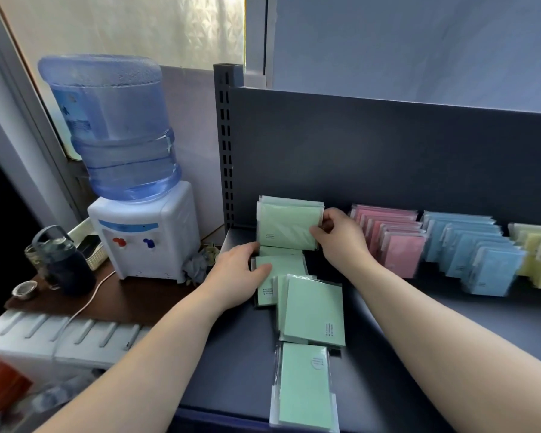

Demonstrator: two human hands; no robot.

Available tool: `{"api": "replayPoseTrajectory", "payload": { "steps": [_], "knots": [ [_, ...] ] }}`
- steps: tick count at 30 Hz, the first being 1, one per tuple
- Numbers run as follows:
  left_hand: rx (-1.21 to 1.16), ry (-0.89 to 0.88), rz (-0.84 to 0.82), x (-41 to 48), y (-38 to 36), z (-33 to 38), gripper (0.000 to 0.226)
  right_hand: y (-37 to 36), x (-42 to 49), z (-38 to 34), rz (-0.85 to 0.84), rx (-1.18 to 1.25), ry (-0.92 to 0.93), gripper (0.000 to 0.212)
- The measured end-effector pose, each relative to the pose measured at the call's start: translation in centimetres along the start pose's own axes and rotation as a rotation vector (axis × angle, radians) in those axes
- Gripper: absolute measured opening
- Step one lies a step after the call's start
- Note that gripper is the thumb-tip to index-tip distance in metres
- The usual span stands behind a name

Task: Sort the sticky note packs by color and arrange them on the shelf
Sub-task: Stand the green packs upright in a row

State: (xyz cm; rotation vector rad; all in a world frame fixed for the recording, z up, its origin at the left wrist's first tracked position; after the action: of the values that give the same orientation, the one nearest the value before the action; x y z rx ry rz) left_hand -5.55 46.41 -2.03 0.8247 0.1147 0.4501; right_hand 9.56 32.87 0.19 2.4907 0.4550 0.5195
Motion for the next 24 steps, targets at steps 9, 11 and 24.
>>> {"api": "replayPoseTrajectory", "payload": {
  "steps": [9,11,24],
  "knots": [
    [0.001,0.036,0.038,0.0,0.1,-0.4,0.036,0.5,-1.9,-0.8,0.001,-0.101,-0.069,0.022],
    [-0.008,0.035,0.050,0.0,0.2,-0.3,0.033,-0.3,-3.1,-1.2,-0.158,-0.210,-0.068,0.029],
    [-0.605,0.176,0.008,0.3,-0.9,-2.0,0.037,-2.5,-5.3,-1.5,-0.465,0.019,-0.176,0.032]
  ]
}}
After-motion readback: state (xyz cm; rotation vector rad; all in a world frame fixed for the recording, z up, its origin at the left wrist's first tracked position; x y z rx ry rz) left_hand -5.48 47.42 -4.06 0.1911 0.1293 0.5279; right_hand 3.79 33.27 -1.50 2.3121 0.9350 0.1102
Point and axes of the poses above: each hand's wrist, its own x-axis towards the middle knuckle, its own y-axis out of the back of the hand, z = x × y, the point moved 7 cm from there along x, towards the middle knuckle, and after that the axes turned 3 degrees about x, right-handed, at the moved point
